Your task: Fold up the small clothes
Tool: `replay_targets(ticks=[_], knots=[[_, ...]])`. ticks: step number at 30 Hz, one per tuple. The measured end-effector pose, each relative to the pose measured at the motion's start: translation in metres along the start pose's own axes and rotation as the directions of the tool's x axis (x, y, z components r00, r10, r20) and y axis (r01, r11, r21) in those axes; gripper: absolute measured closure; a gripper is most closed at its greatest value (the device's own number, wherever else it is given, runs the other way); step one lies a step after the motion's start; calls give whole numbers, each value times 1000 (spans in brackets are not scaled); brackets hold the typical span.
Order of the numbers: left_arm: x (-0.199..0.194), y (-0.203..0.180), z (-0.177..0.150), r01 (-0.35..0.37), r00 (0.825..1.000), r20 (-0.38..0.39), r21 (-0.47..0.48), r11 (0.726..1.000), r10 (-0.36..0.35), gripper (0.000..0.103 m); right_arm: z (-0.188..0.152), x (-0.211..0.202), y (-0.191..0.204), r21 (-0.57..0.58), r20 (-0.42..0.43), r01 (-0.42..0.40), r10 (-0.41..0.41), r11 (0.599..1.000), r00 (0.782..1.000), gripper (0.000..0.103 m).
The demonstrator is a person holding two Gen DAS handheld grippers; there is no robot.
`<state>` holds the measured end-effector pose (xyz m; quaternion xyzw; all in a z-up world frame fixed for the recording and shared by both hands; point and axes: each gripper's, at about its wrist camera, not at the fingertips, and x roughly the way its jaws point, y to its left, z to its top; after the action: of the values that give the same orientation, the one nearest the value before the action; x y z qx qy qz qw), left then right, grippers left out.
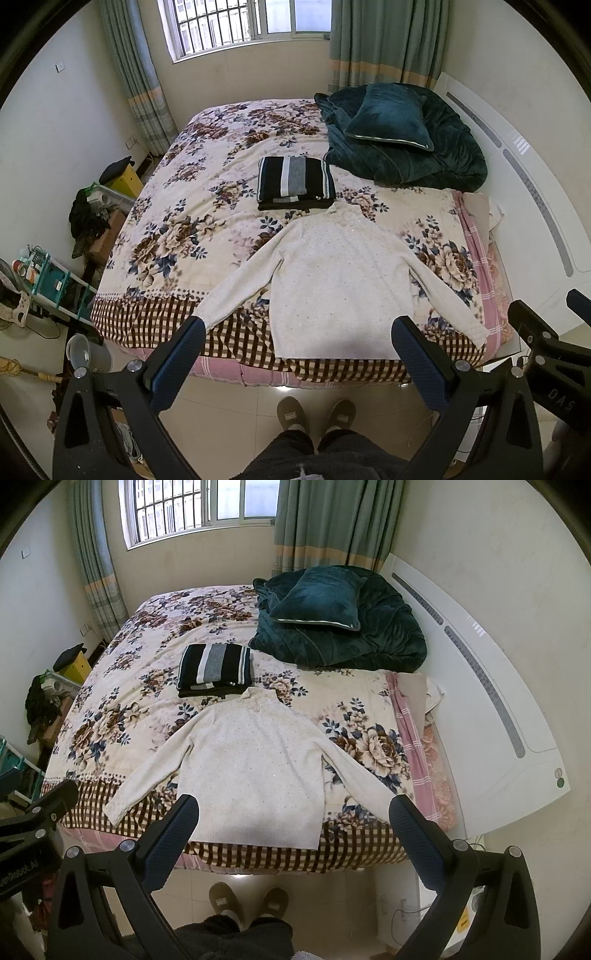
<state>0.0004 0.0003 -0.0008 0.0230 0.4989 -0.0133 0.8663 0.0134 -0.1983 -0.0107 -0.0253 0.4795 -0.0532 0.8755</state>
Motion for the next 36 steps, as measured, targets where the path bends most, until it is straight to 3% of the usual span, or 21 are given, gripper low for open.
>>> replay_targets(ticks=[36], knots=[[-1, -10, 19, 7, 1000, 10, -1, 1000, -7, 0, 3, -1, -1, 0, 7, 3, -3, 1000, 1000, 0]])
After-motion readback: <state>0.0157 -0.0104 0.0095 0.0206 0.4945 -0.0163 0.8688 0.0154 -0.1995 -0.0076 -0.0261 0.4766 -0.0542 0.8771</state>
